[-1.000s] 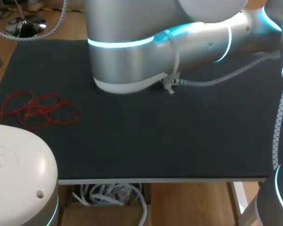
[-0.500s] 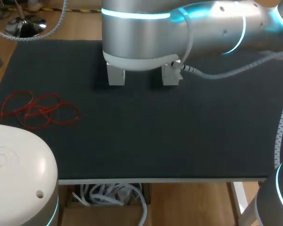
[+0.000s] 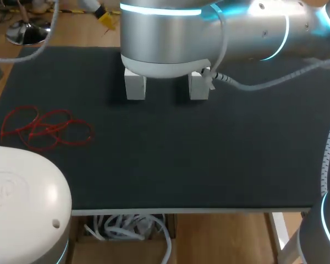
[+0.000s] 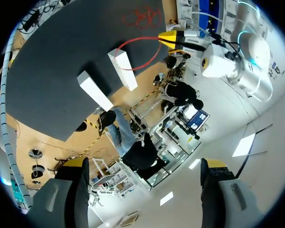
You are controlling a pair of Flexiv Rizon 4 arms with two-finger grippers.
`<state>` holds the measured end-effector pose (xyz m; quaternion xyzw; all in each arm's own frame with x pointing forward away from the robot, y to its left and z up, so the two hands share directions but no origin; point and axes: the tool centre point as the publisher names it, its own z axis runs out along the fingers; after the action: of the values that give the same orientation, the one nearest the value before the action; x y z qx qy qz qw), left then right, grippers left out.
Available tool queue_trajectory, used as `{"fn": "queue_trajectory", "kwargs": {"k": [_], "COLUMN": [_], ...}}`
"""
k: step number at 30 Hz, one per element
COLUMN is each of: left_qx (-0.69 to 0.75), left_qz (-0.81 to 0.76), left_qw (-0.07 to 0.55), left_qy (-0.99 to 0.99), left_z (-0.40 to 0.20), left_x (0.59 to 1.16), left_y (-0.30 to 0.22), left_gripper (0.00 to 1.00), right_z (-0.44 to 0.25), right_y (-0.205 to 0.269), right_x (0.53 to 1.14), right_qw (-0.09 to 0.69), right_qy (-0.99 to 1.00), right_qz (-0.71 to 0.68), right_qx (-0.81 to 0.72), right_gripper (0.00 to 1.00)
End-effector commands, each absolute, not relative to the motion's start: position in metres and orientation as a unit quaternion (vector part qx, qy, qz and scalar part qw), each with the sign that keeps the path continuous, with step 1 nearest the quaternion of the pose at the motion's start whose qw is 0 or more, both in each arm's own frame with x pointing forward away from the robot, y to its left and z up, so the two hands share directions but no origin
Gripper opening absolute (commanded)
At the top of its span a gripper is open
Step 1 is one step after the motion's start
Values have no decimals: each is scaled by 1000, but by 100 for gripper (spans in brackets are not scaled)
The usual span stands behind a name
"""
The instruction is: Grab the tape and strap the tape.
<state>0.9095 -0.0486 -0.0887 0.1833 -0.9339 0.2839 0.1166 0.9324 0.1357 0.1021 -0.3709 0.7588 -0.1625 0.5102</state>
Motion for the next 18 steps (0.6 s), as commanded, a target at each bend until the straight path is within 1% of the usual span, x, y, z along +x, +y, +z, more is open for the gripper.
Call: {"fn": "queue_trajectory", "kwargs": {"k": [1, 10, 18], "left_qx": [223, 293, 300], "left_qz": [305, 291, 247], "left_qw": [111, 134, 176], "left_qy": [-919, -901, -904], "left_z": [-129, -185, -223], "left_x": [885, 857, 835], "left_y": [-2, 69, 118], "left_gripper": [0, 0, 0], "right_z": [104, 104, 104], "right_y": [135, 135, 135], "right_x": [933, 933, 933], "right_qw": [509, 509, 509], "right_qy": [759, 759, 759], "right_qz": [-163, -163, -163], "right_qx": [-372, -372, -372], "right_gripper": [100, 100, 100]}}
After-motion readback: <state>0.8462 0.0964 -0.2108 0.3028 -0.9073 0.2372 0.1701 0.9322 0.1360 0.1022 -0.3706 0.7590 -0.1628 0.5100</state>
